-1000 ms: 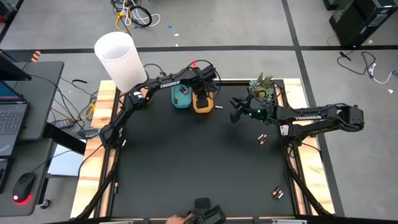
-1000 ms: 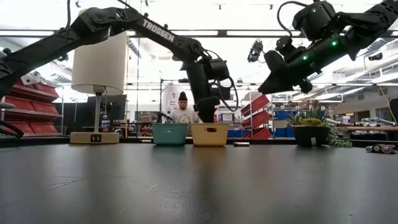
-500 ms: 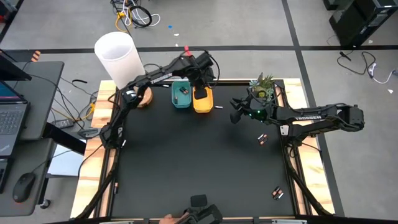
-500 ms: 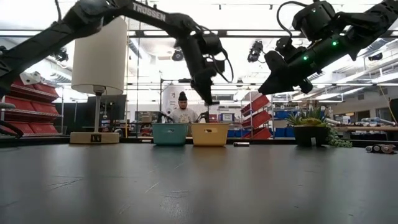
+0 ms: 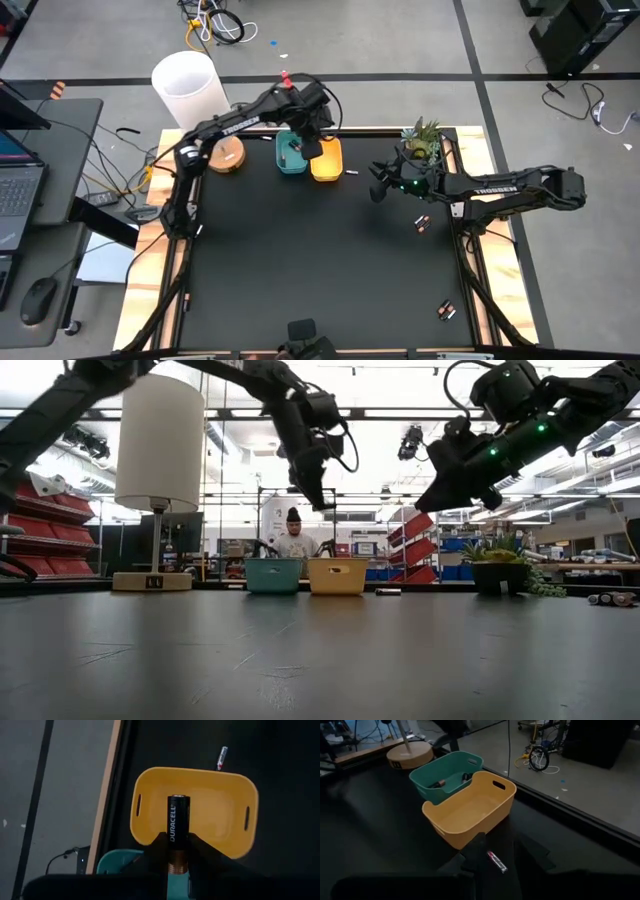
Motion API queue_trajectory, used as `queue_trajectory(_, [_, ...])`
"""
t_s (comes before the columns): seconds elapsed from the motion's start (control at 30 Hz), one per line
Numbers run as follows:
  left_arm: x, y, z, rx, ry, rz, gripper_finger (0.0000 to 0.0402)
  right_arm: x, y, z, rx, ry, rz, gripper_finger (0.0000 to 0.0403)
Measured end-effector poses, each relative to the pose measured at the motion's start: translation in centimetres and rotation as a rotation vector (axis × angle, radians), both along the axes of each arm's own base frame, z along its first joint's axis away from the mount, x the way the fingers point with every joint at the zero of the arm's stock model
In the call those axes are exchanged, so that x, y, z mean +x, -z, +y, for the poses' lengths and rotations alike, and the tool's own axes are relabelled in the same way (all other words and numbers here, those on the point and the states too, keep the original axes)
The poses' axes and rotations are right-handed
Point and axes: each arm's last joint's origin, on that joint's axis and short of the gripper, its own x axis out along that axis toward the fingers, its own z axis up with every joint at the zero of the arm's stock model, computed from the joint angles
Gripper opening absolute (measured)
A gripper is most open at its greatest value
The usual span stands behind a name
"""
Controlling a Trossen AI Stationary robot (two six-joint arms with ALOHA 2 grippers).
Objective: Sort batteries
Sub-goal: Put the gold black battery into the blue bin
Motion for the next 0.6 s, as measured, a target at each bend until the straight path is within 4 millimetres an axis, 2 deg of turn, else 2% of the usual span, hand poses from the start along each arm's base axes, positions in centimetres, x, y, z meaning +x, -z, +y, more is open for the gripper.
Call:
queue_trajectory(0.1, [-1.5,-0.1,-0.2,-0.003,-0.019,-0.002,0.0061,0.0,0.0,0.0,-0.004,-0.003,0.01,0.0087])
queue_trajectory(0.23, [-3.7,1.3,-0.1,-0.012,-0.057,0.006,0.0061,0.0,0.0,0.0,-0.011,-0.006,0.015,0.0087])
queue_trajectory(0.4, [-5.9,4.4,0.3,-0.031,-0.115,0.015,0.0061,0.0,0.0,0.0,-0.012,-0.006,0.015,0.0087])
queue_trajectory(0.6, [-6.9,7.9,0.8,-0.035,-0.105,0.016,0.0061,0.0,0.0,0.0,-0.006,-0.002,0.002,0.0087])
